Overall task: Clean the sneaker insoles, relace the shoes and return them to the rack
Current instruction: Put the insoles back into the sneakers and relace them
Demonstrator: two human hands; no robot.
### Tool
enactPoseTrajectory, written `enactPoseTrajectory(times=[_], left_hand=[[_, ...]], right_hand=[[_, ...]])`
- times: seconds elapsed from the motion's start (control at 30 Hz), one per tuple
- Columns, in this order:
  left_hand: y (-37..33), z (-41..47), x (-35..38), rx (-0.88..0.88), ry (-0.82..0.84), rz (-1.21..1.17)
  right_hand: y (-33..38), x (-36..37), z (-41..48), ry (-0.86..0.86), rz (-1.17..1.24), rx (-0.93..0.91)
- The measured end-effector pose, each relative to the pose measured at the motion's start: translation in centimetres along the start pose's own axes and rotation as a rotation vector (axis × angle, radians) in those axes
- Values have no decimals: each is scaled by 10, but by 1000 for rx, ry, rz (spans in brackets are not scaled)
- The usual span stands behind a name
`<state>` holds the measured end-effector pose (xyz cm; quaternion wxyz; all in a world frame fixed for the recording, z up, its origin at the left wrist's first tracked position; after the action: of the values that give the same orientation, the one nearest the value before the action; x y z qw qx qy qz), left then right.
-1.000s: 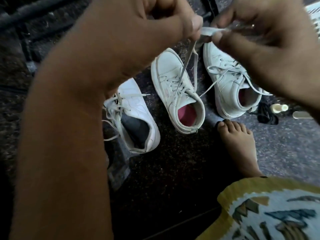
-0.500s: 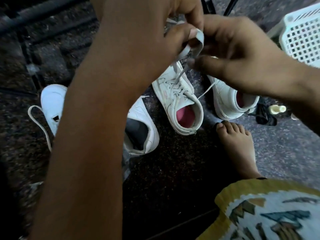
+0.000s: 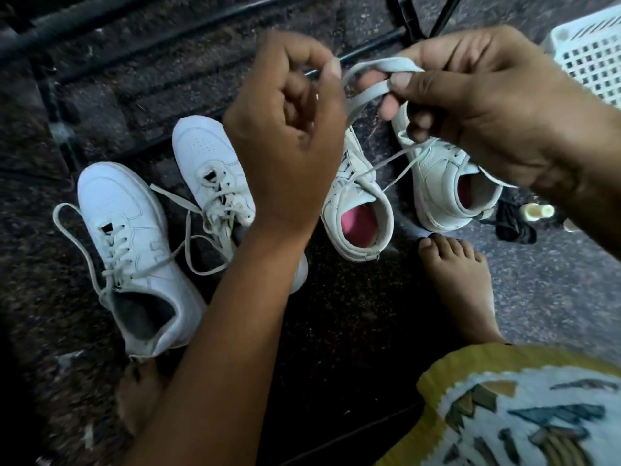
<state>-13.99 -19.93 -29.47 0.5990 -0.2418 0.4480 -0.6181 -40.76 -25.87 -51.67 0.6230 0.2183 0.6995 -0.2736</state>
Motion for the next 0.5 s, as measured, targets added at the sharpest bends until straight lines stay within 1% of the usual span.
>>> enactPoseTrajectory(times=[0.07, 0.2, 0.23, 0.3, 0.33, 0.37, 0.43, 0.5], left_hand=[[-1, -12, 2, 3, 8, -13], [18, -36, 27, -55, 210, 136], [22, -38, 30, -74, 226, 152], [25, -34, 28, -121, 196, 130], [30, -31, 29, -204, 208, 60], [37, -30, 31, -339, 252, -39], [53, -36, 41, -629, 392, -188], [63, -47, 49, -811, 551, -195]], right_hand=[[0, 0, 0, 0, -1, -5], [0, 1, 0, 4, -2, -6], [-1, 2, -1, 4, -2, -3], [-1, 3, -1, 8, -6, -3], [-1, 3, -1, 9, -10, -6], [0, 3, -1, 12, -13, -9], [0, 3, -1, 19, -12, -13], [-1, 4, -2, 17, -17, -12]])
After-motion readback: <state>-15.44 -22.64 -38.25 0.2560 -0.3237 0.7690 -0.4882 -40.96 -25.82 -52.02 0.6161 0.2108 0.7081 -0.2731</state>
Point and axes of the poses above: each hand's wrist, its own z-axis towards the middle knuckle, its own x-axis out of the palm, y = z × x, the point moved 10 cm from there along z, towards the middle knuckle, and after that the axes turned 12 degrees about -y, right-handed, at the moved point
